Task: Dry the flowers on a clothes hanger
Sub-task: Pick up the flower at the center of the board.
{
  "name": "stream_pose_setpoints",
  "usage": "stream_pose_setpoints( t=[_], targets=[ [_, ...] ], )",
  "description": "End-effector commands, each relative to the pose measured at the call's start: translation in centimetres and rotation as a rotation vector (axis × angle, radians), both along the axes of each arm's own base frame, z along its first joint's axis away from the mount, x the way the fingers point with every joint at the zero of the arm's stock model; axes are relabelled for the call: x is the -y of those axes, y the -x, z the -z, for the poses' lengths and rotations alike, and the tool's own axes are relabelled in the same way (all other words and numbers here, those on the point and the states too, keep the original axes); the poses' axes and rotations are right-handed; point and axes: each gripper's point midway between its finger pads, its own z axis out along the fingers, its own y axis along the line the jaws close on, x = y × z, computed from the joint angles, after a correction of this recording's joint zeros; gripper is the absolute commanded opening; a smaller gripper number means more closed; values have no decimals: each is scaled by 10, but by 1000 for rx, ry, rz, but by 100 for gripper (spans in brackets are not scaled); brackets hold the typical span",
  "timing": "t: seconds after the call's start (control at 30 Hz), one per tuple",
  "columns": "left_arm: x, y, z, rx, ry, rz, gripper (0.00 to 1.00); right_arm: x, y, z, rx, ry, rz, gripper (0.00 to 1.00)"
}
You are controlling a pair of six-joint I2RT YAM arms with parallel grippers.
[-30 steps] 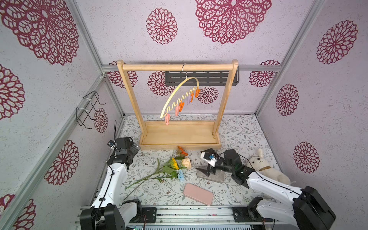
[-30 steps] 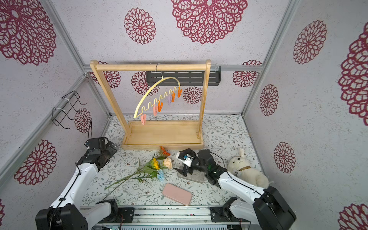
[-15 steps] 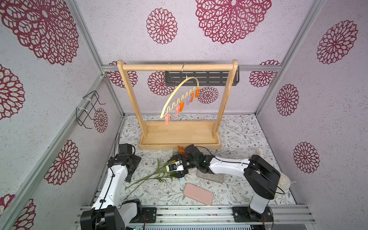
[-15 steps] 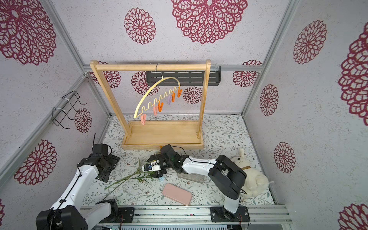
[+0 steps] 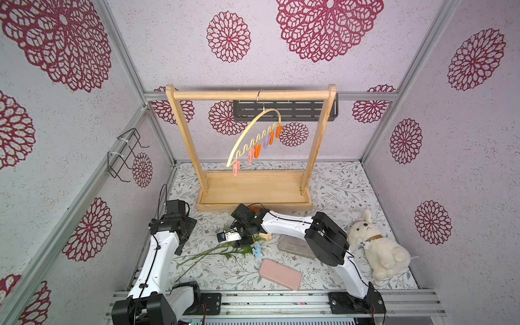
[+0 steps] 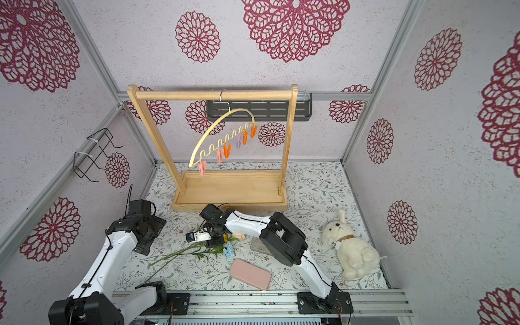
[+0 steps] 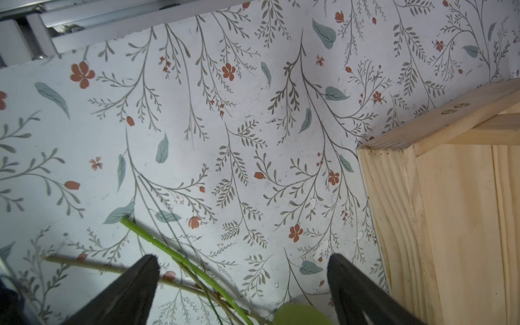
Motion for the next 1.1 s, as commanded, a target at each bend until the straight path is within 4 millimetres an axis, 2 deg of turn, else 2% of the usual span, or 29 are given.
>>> stream_pose_setpoints(
  t=[0.0,0.1,0.33,0.5,0.7,0.9,1.07],
  targets=[
    [-8,3,-11,-10,-51,14,98,15,7,7,-43,139,35,47],
    [-8,5,-12,-13,-53,18,99,10,5,4,-57,154,48,35],
    [-6,8,-16,-1,-55,33,99,4,10,-26,-72,100,58,25],
    [2,-7,-28,38,-27,107,99,7,12,-41,-82,69,84,20],
    [6,-22,-52,110,-32,152,97,17,10,-51,-95,24,128,19],
    [8,-38,-72,162,-40,182,97,28,3,-75,-104,-58,181,19],
    [20,-54,-88,231,-34,232,97,43,-5,-89,-107,-110,231,19]
  ],
)
